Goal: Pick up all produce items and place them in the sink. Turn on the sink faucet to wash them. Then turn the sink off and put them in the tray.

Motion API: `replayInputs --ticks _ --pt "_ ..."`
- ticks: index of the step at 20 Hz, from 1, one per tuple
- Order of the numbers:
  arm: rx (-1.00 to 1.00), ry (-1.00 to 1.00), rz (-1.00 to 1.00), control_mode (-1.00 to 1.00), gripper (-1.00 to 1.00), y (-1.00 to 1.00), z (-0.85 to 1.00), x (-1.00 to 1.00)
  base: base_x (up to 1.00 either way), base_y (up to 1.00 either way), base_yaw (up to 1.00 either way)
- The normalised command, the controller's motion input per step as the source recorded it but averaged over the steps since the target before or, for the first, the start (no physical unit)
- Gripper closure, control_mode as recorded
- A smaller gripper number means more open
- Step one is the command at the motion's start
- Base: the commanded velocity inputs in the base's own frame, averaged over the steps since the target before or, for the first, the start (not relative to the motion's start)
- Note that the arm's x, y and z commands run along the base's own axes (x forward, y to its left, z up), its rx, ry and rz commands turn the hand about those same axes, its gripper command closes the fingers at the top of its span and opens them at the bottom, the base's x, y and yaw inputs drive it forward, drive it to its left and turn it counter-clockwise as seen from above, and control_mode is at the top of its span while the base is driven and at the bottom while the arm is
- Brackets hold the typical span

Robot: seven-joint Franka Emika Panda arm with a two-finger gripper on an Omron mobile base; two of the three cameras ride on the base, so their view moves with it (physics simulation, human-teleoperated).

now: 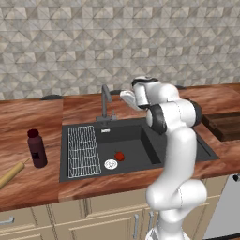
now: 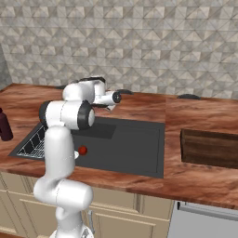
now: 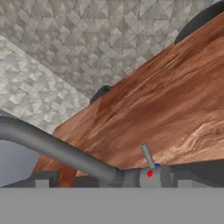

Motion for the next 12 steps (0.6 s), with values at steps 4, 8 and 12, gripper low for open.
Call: replayInputs --ticks 4,8,12 --pt "-0.32 0.03 0.0 -1.0 -1.0 0.0 0.0 -1.0 0.0 0.0 0.0" --pt "-0.33 0.12 0.0 -1.0 -1.0 0.0 0.0 -0.61 0.0 0.0 0.0" --pt "-0.24 0.18 0.02 -1.0 -1.0 0.0 -0.16 -0.18 0.0 0.0 0.0"
